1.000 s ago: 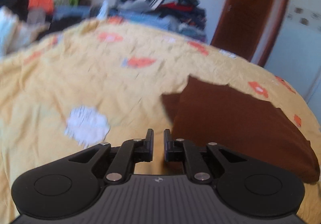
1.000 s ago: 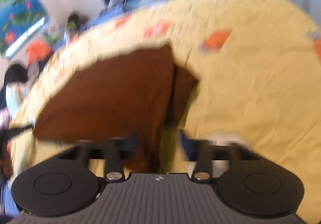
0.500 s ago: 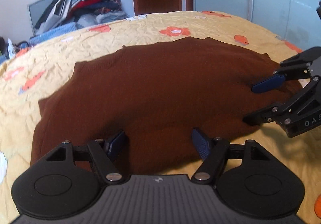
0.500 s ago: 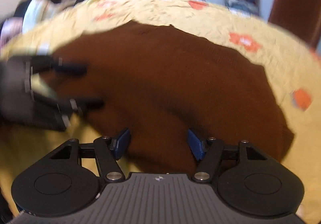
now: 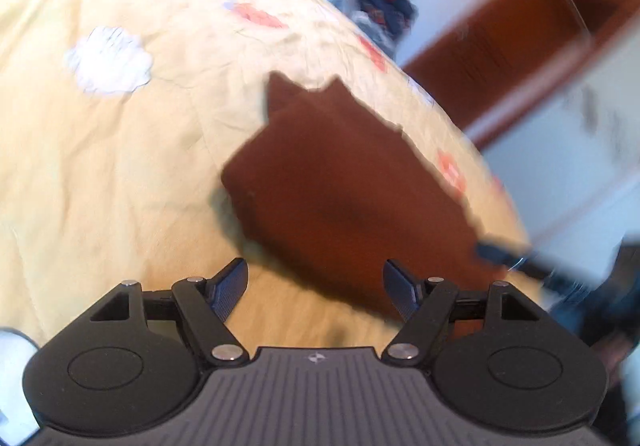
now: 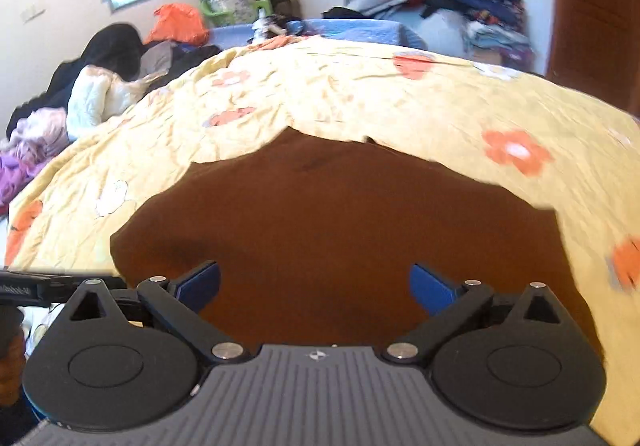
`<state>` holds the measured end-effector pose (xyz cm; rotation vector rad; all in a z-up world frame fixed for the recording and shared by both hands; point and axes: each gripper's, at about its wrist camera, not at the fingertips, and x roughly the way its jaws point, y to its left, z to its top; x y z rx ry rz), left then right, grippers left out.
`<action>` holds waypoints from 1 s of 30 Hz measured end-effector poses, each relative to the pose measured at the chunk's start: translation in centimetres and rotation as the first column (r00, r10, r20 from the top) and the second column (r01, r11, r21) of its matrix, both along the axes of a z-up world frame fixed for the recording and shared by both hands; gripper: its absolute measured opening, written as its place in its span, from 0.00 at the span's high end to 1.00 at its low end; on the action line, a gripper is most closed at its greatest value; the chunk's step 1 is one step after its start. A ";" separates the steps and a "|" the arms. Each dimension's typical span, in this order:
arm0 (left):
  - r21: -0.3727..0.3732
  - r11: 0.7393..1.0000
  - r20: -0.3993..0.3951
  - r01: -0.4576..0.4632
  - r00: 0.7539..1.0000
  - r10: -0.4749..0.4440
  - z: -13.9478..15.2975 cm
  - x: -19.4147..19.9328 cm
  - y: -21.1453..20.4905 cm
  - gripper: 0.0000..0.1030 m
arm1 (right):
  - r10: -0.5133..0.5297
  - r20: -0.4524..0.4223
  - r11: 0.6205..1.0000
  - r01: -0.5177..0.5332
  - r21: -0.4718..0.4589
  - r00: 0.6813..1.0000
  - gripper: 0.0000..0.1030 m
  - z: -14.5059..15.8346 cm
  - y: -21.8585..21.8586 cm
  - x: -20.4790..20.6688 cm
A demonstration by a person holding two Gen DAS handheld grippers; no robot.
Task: Fold small clothes
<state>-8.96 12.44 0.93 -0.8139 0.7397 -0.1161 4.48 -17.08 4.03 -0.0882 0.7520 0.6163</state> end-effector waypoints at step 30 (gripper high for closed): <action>0.015 0.971 0.053 -0.237 0.970 0.236 0.2 2.8 -1.0 0.83 | 0.164 -0.428 0.986 -0.153 0.058 0.889 0.00 1.0 15.9 11.1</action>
